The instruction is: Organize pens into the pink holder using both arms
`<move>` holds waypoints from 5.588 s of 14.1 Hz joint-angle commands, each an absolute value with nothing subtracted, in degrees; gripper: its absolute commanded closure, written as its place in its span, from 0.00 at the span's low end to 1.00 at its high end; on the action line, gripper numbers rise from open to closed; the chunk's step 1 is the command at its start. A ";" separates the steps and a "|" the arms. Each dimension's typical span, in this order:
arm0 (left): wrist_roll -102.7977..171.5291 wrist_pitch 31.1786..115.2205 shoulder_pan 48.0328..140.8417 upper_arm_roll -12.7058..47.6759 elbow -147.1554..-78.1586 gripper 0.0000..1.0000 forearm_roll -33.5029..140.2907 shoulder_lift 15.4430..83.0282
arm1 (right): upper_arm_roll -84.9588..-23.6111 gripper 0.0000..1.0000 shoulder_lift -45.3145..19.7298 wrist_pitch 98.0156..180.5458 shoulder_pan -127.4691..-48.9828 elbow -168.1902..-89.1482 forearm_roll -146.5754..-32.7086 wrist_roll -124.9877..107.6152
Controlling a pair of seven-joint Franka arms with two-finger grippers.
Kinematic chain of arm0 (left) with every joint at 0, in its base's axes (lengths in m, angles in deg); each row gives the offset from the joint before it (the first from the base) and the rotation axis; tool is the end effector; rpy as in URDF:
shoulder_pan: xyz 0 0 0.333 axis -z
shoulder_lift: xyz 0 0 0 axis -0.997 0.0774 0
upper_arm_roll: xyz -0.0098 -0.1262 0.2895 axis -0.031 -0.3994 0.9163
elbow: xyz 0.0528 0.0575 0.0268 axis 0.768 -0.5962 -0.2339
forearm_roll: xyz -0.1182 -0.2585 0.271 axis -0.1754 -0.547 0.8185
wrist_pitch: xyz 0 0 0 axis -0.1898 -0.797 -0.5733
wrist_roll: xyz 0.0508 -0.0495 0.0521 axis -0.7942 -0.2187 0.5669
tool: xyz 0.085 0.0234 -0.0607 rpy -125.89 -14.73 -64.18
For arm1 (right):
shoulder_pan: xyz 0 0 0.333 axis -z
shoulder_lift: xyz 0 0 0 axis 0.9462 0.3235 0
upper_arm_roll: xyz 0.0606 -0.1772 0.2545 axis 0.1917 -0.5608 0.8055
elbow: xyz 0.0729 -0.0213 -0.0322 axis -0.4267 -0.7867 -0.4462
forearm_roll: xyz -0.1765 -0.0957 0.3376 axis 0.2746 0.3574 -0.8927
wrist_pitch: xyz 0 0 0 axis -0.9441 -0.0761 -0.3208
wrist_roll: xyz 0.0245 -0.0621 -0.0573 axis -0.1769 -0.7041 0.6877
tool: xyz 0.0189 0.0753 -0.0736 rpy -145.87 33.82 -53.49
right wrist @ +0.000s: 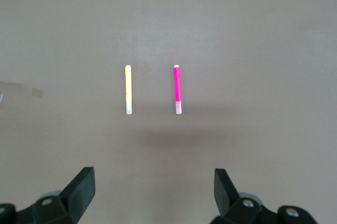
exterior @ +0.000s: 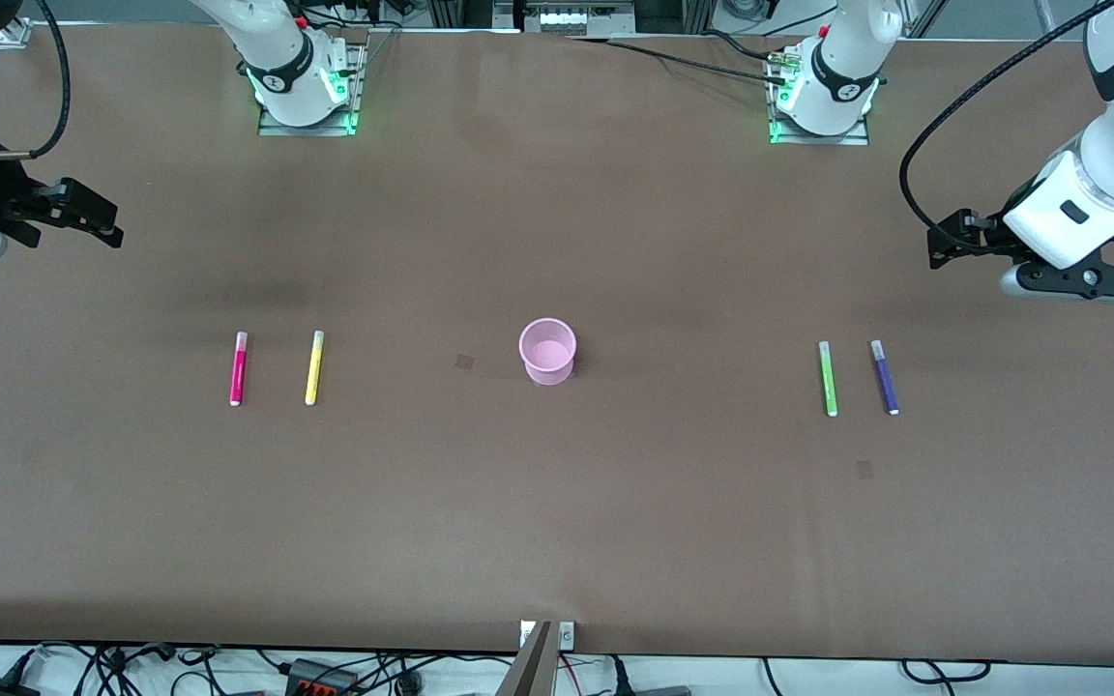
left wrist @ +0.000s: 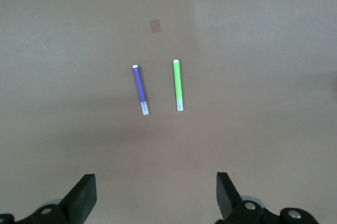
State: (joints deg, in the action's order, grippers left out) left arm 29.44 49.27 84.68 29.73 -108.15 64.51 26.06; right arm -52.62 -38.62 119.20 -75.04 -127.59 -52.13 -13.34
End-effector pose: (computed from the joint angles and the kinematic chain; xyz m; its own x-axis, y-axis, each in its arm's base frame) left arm 0.5648 -0.0455 0.5635 0.9949 -0.0644 -0.0775 -0.0673 -0.9971 -0.0344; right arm 0.5478 -0.0004 0.5907 0.9999 0.0101 -0.0023 0.0101 -0.9999 0.0075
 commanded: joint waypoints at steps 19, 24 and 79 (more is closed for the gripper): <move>28.71 60.14 78.71 30.36 -106.28 0.00 65.72 50.31 | -52.44 0.00 -31.00 119.72 -75.17 -127.73 -51.74 -13.63; 27.83 79.67 76.42 30.36 -109.52 0.00 65.90 58.42 | -52.09 0.00 -19.93 120.78 -76.13 -124.67 -51.92 -13.28; -18.45 71.60 78.26 0.74 -93.89 1.00 35.86 57.80 | -52.09 1.00 0.94 141.47 -72.80 -123.17 -51.21 -2.38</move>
